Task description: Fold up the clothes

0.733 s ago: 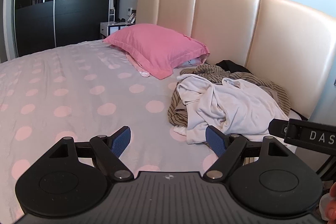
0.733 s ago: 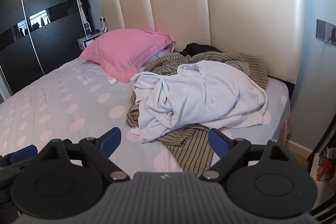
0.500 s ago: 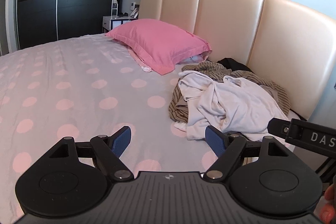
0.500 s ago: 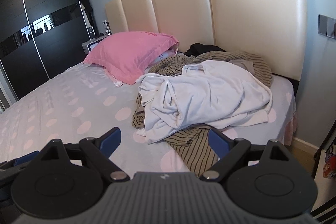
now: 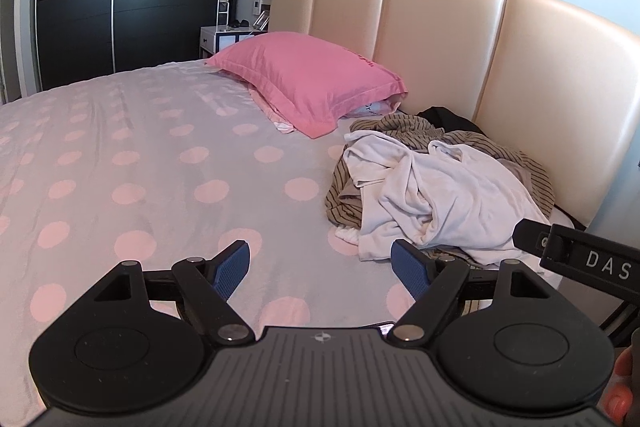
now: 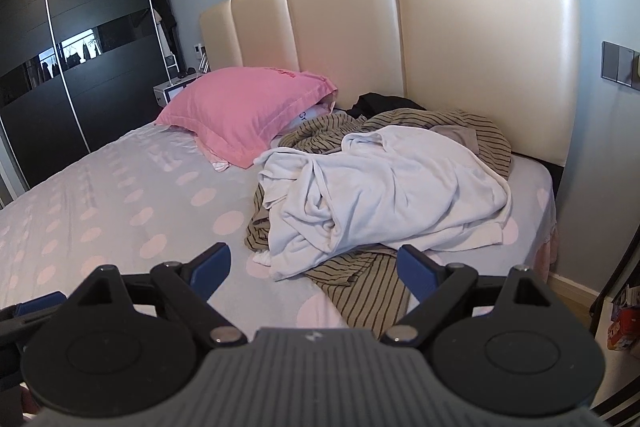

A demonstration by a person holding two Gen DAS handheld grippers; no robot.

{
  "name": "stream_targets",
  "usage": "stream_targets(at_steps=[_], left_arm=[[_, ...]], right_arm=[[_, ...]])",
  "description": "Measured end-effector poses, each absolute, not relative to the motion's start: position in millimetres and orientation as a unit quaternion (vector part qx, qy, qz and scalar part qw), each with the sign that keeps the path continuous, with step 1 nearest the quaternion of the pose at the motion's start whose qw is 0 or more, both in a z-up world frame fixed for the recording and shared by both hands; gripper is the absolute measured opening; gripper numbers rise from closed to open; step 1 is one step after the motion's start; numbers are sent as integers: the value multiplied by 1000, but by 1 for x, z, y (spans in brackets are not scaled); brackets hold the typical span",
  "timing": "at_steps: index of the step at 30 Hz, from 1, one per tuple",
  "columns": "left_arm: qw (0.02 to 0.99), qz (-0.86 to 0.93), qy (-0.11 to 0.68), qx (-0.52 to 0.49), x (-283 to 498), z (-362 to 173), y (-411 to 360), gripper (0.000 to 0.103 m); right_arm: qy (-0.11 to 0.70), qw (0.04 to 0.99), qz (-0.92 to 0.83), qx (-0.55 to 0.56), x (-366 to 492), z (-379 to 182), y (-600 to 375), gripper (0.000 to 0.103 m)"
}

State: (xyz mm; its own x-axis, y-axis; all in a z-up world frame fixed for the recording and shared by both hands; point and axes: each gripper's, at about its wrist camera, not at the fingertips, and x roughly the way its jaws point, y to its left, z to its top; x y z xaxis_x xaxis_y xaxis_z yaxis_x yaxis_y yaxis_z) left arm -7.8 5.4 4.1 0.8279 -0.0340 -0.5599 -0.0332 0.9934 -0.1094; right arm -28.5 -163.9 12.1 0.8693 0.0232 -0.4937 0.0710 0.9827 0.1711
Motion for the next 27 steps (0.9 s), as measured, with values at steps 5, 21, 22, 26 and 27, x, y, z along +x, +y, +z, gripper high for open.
stream_targets(at_steps=[5, 21, 22, 26, 27], left_arm=[[954, 0, 293, -58, -9, 4, 8, 77], [953, 2, 298, -55, -11, 7, 9, 77], [953, 3, 299, -55, -11, 8, 9, 77], [952, 4, 301, -54, -9, 8, 7, 77], [952, 5, 301, -55, -9, 8, 6, 77]], right_arm=[[255, 963, -10, 91, -29, 11, -161, 91], [253, 963, -9, 88, -30, 12, -158, 91], [253, 963, -9, 88, -30, 12, -158, 91], [252, 964, -8, 88, -30, 13, -158, 91], [252, 964, -7, 87, -30, 13, -158, 91]])
